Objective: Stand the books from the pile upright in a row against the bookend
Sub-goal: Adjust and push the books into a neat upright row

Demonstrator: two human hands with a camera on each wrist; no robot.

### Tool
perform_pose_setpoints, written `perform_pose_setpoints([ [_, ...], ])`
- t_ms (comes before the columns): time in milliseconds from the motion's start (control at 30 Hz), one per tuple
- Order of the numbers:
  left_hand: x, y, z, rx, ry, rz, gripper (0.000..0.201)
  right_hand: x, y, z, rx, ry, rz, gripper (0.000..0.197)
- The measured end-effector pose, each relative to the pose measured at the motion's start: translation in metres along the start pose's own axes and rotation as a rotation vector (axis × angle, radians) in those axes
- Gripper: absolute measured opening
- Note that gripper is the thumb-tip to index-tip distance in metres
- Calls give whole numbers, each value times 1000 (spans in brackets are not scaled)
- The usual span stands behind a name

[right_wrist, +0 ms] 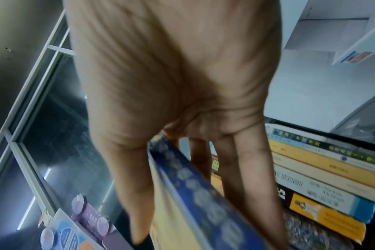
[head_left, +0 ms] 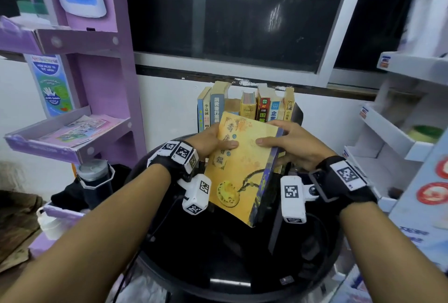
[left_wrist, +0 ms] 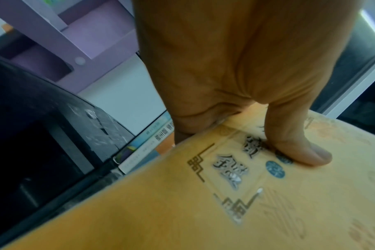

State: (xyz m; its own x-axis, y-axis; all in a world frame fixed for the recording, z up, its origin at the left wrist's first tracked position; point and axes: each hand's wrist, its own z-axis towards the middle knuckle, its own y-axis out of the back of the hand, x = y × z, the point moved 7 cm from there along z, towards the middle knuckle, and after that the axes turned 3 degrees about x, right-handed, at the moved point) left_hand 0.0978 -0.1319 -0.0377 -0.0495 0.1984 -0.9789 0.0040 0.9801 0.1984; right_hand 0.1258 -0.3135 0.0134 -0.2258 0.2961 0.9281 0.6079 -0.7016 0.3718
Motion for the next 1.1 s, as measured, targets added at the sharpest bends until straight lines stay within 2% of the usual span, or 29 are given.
perform_pose_setpoints([
  [100,-16,-20,9,43,-51,-47,72,0,12,-11,22,17,-11,42],
  [167,-29,-34,14,63,-81,-50,75,3,27,-19,-42,44,-30,40],
  [233,-42,-45,21,67,-111,-43,66,8,43,-27,-104,78,-45,37],
  [267,-47,-50,25,65,-120,-37,65,11,52,-31,-131,94,-49,36],
  [400,-66,-74,36,92,-159,20,83,19,81,-47,-203,128,-96,35],
  [600,-90,-100,51,113,-238,53,65,35,112,-66,-228,119,-204,36],
  [700,-104,-104,55,24,-302,76,52,44,125,-74,-325,159,-211,37],
  [833,-118,-97,57,-186,-440,195,48,50,146,-80,-476,201,-171,38],
  [933,-123,-91,57,-314,-534,411,49,50,160,-83,-577,230,-156,41],
  [1100,-120,-94,66,-396,-568,767,54,48,174,-80,-697,271,-138,38],
])
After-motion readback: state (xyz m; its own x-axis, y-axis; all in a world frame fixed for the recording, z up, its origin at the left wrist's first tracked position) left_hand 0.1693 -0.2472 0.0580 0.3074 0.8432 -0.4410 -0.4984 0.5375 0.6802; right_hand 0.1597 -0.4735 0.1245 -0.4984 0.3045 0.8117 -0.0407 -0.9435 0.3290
